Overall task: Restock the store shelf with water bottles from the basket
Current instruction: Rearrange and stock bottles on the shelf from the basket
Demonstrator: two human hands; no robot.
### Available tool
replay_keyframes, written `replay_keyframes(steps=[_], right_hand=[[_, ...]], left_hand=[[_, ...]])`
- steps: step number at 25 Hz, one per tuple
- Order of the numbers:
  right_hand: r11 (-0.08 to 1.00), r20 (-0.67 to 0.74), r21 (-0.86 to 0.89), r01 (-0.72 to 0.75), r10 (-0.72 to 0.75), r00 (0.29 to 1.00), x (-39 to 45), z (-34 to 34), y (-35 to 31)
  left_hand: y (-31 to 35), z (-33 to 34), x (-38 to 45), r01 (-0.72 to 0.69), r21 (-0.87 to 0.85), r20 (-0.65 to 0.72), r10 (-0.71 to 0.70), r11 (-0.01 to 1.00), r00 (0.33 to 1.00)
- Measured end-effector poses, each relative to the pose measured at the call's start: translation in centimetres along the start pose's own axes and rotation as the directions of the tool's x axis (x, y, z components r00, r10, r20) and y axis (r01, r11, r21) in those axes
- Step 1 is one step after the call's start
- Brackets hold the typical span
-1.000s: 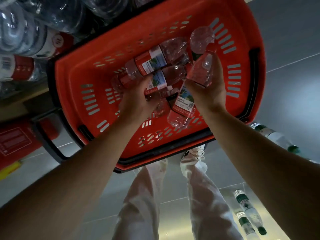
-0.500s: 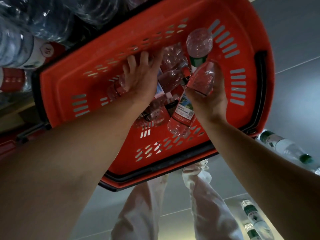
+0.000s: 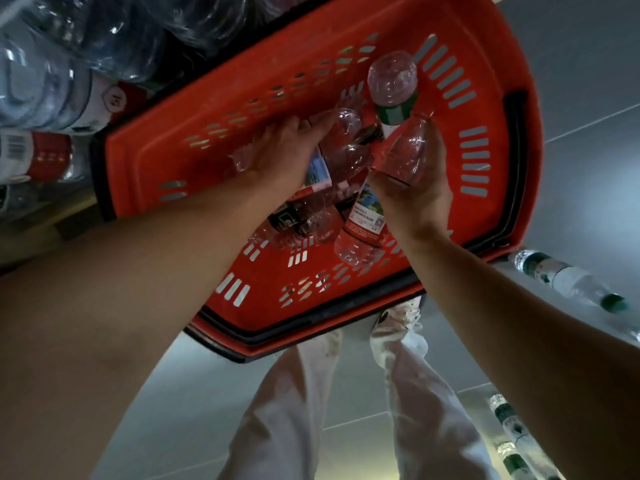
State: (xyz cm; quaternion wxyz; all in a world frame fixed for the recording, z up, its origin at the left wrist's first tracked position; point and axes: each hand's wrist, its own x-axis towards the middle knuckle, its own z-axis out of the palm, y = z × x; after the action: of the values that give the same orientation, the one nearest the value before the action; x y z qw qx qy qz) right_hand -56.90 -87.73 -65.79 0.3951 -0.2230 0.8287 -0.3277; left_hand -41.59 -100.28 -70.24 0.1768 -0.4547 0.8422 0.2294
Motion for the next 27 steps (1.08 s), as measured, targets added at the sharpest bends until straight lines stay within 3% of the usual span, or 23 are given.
replay_keyframes(steps=[5,10,16,22,27], right_hand=[[0.999,-0.003,0.020,0.033,-0.033,0.999,-4.2,-3.2,-5.0],[0.993,-0.016,-0.027,0.117,-0.118,0.993,-11.7,-8.7,-12.7],[0.956,0.186,-0.155,0.249,-0.219,0.958,-22.0,-15.1,-19.5],[0.853,0.280,-0.100,0.513,-0.471,0.837,-32.0,-18.9,-23.9],[0.720,0.421,-0.037,0.693,-0.617,0.664,-40.2,-18.8,-29.7]], left_hand=[[0.7,-4.1,-7.1,0.007,-0.297,0.028,0.001,0.955,1.000],[3.9,-11.0,-18.2,0.075,-0.606,-0.025,-0.114,0.792,0.993],[7.0,-19.5,-30.6,0.062,-0.792,-0.102,-0.232,0.608,0.967],[9.1,-25.8,-43.8,0.047,-0.835,-0.231,-0.426,0.549,0.875],[9.7,-28.7,-55.8,-0.041,-0.894,-0.331,-0.596,0.446,0.732]])
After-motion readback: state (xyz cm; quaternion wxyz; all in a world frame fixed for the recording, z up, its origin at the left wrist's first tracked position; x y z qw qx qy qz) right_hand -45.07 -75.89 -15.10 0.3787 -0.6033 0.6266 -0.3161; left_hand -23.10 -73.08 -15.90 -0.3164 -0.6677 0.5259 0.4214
